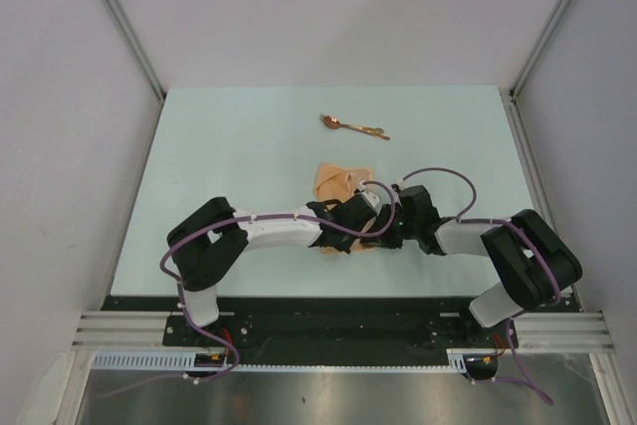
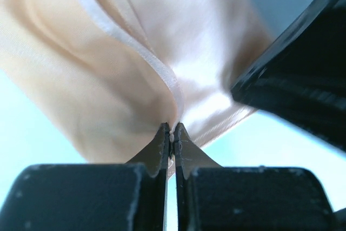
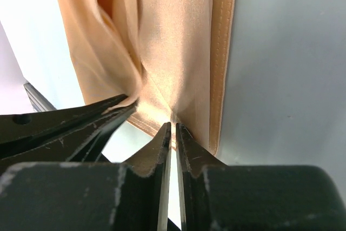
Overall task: Fold the napkin into a case and place the utensils inside
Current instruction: Smooth out the 2/3-rectangle-folded napkin at the center of the board.
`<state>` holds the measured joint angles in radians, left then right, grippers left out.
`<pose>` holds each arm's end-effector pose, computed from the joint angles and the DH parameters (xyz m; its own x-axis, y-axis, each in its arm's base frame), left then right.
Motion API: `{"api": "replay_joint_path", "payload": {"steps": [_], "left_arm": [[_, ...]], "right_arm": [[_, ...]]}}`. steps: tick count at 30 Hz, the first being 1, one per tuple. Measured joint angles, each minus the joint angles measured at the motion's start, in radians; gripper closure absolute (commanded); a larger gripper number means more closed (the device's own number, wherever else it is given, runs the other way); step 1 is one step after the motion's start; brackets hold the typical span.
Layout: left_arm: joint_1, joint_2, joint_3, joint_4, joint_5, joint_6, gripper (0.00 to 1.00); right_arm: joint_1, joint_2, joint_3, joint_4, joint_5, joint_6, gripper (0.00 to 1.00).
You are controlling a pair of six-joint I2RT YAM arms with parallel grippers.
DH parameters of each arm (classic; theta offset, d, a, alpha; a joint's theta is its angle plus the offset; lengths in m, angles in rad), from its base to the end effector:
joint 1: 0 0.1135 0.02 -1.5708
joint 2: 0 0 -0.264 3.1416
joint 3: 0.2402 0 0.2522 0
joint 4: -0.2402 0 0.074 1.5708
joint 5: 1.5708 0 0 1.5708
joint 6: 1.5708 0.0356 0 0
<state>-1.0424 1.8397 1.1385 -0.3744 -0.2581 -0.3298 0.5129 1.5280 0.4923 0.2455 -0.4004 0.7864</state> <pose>0.1931 -0.3128 0.1604 -0.6703 0.5271 -0.5223 0.5885 0.8064 0.0586 0.2201 0.1399 0.1213 -0.9263 0.2264 -0.3011 -0.0498 0.7185 0.6937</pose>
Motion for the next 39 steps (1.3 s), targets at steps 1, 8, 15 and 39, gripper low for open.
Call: {"api": "replay_joint_path", "payload": {"steps": [1,8,15,39], "left_arm": [[0.0,-0.009,-0.008,-0.013,-0.005,0.001,1.0],[0.005,-0.034,-0.035,-0.047,-0.027,0.006,1.0],[0.016,-0.034,-0.036,-0.046,-0.023,0.005,1.0],[0.048,-0.119,-0.164,0.081,0.06,-0.041,1.0]], "right_arm": [[0.0,0.002,0.0,0.0,-0.001,0.0,0.88],[0.0,0.006,0.001,0.005,-0.005,0.0,0.88],[0.0,0.007,0.006,0.001,-0.005,-0.005,0.88],[-0.092,0.393,0.577,-0.167,0.025,-0.213,0.56]]}}
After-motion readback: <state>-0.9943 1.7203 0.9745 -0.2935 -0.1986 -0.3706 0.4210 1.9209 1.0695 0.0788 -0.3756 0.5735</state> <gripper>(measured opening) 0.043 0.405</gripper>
